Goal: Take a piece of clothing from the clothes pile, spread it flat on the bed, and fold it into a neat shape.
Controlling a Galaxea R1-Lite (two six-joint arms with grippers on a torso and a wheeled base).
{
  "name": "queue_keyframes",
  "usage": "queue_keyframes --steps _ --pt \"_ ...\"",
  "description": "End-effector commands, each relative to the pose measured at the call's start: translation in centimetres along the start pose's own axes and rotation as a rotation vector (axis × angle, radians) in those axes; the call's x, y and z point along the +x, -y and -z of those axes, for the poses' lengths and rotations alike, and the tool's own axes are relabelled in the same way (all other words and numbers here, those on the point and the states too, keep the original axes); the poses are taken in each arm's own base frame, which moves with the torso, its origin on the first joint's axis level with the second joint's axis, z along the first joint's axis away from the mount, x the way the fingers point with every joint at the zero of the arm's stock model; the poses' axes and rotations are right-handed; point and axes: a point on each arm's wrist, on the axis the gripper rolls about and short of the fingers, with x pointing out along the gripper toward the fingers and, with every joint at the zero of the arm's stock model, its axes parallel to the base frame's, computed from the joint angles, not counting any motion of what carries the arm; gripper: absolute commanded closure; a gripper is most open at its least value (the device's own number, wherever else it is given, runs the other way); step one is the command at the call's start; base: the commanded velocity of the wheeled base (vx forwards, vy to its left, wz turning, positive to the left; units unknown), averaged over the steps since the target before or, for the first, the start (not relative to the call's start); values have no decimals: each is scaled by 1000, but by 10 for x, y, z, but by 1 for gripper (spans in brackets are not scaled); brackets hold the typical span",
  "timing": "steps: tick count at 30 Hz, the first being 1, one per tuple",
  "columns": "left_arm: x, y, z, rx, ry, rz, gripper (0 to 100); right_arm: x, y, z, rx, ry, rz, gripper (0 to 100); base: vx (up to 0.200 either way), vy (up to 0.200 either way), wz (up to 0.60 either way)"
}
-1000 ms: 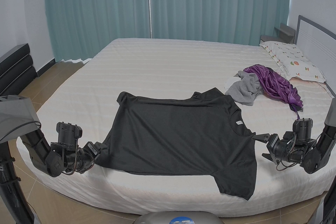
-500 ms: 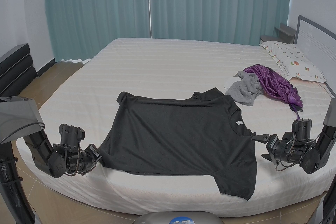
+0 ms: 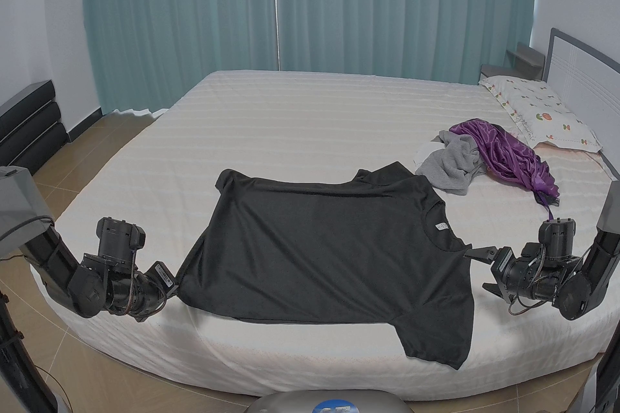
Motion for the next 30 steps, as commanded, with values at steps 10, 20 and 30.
queue_keyframes --steps 10,20,30 --pt "-19 7 -24 -20 22 -17 100 0 -1 -1 -1 3 -4 0 0 0 0" --pt "-23 1 -19 45 -42 -82 100 1 0 -1 0 2 -1 0 0 0 0" --pt "-15 21 -37 13 0 -12 100 1 -1 -2 -2 6 -6 0 0 0 0"
